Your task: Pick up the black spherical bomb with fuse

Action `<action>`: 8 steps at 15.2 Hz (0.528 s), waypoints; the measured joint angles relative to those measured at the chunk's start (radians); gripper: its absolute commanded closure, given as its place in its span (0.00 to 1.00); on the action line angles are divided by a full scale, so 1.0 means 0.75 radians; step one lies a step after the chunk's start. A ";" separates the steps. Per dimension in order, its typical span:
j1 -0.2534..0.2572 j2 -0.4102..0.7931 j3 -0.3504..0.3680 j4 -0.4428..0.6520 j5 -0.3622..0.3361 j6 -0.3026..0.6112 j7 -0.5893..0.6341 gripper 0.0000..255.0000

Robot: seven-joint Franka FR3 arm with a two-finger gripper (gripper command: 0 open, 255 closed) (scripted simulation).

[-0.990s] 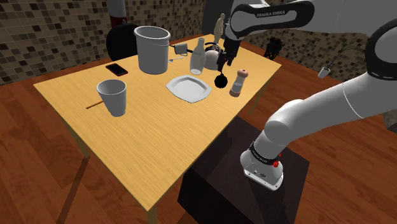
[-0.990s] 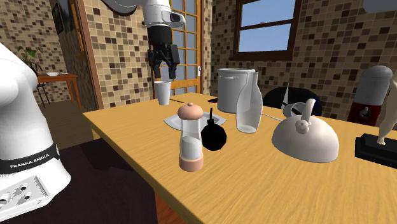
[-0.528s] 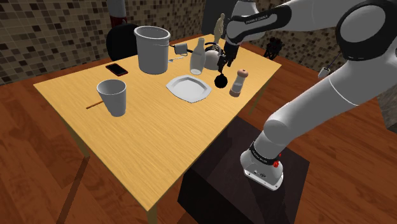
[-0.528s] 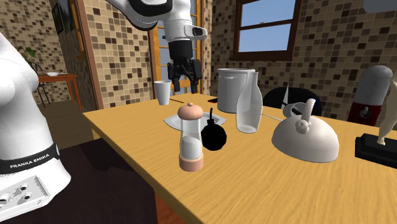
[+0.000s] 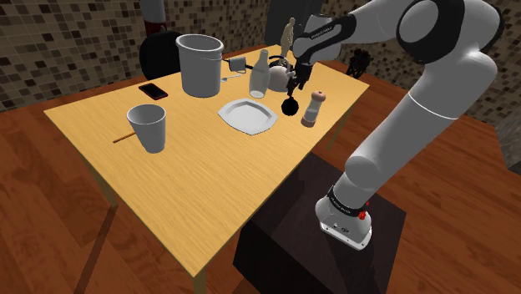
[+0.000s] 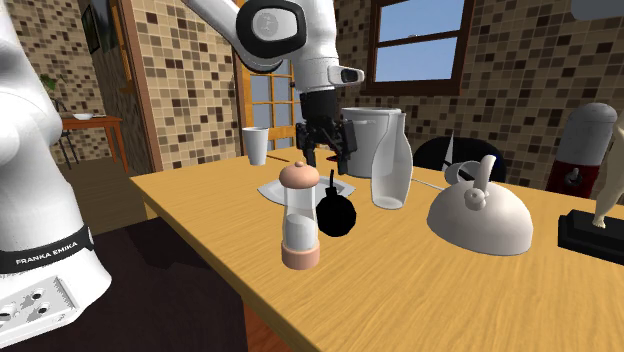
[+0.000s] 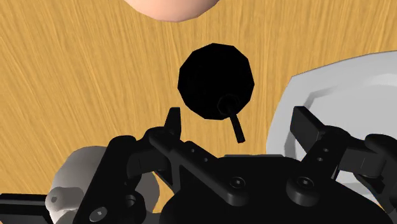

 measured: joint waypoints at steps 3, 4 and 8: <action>-0.005 0.037 -0.007 -0.015 0.013 0.053 -0.016 0.00; -0.004 0.046 -0.007 -0.021 0.017 0.068 -0.017 0.00; -0.005 0.088 -0.009 -0.037 0.034 0.125 -0.028 1.00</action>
